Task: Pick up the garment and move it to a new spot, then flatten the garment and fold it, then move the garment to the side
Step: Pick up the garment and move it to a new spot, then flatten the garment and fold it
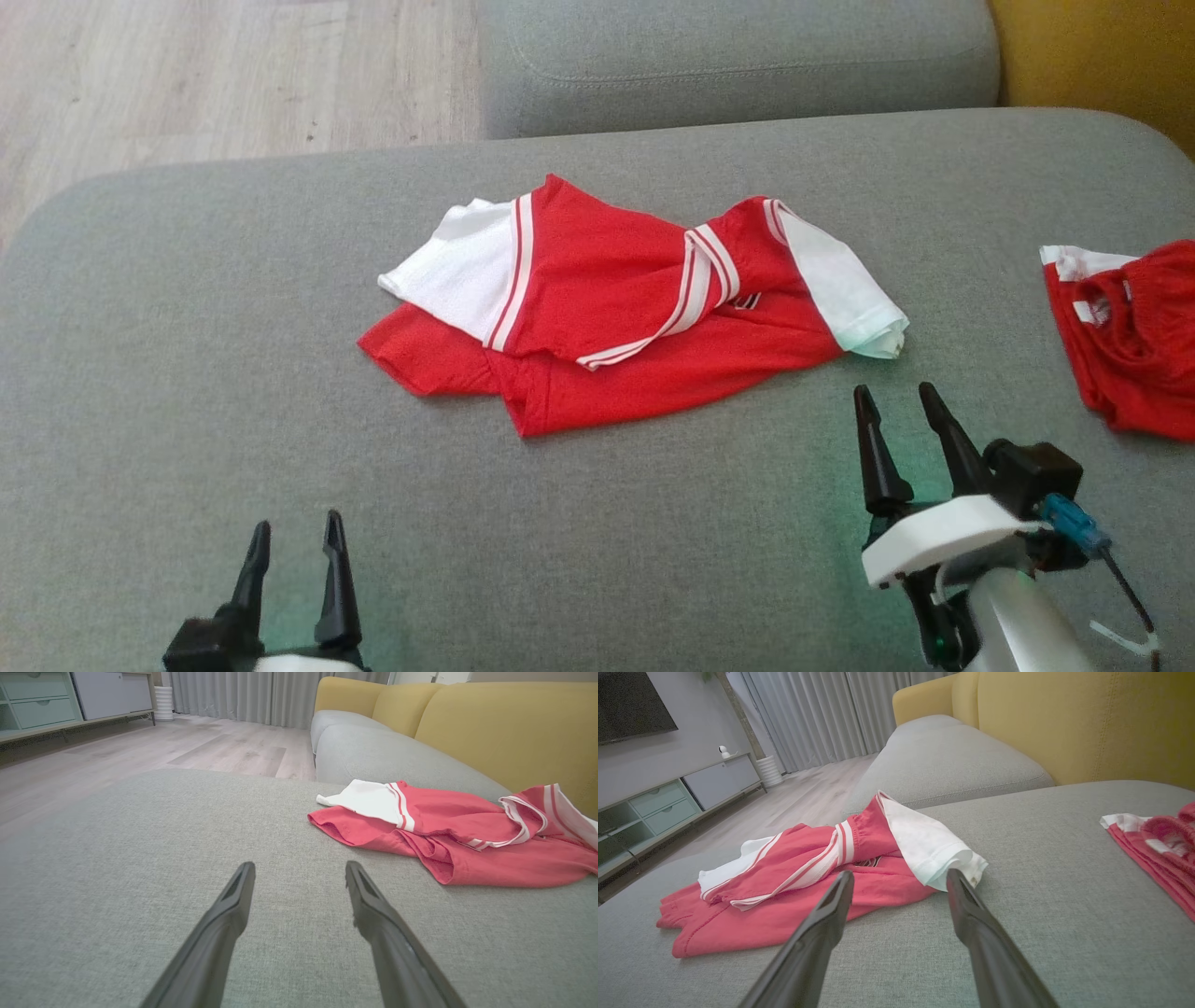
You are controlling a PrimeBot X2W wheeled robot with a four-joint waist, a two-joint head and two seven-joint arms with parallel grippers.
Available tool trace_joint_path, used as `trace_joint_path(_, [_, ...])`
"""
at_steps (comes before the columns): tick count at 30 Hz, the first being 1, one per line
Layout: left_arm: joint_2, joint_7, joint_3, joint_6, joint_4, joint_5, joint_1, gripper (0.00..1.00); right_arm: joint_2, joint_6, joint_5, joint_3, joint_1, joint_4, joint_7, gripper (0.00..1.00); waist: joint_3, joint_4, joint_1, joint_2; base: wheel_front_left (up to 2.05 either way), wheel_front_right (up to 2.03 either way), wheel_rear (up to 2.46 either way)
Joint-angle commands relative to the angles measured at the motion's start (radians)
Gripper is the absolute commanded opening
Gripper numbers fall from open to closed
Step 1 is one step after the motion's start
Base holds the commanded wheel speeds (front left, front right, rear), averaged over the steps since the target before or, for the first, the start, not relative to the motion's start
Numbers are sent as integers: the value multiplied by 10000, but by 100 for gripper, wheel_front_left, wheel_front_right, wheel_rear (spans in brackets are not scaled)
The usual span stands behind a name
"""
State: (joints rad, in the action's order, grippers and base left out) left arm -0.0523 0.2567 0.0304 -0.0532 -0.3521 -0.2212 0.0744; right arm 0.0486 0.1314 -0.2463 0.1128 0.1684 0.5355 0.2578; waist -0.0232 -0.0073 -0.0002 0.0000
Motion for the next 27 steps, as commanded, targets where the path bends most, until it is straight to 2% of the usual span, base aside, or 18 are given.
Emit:
trace_joint_path(1, [3,51,-365,-34,324,107,-443,100,16,-7,63,170,191,-238,40,100,-22,3,2,0,0,0,0])
trace_joint_path(7, [16,51,-183,-95,148,-79,-800,100,16,-7,125,294,277,-223,40,100,-130,-52,2,0,0,0,0])
trace_joint_path(12, [18,51,241,-90,124,-306,-1106,100,16,-7,519,1172,707,-287,40,100,-399,186,2,0,0,0,0])
trace_joint_path(15, [19,51,741,-159,35,-411,-1310,100,16,-7,828,1944,1320,-42,40,100,-652,633,2,0,0,0,0])
trace_joint_path(19, [19,51,1547,-218,-63,-617,-1534,100,16,-7,1256,2748,2297,962,39,100,-989,1487,2,0,0,0,0])
trace_joint_path(24, [19,51,2225,-177,-155,-890,-1657,100,16,-7,1847,3031,3420,2581,-169,100,-1378,2520,2,0,0,0,0])
trace_joint_path(27, [19,51,2385,-107,-185,-990,-1613,100,16,-7,2270,2951,3880,3364,-217,100,-1550,2910,2,0,0,0,0])
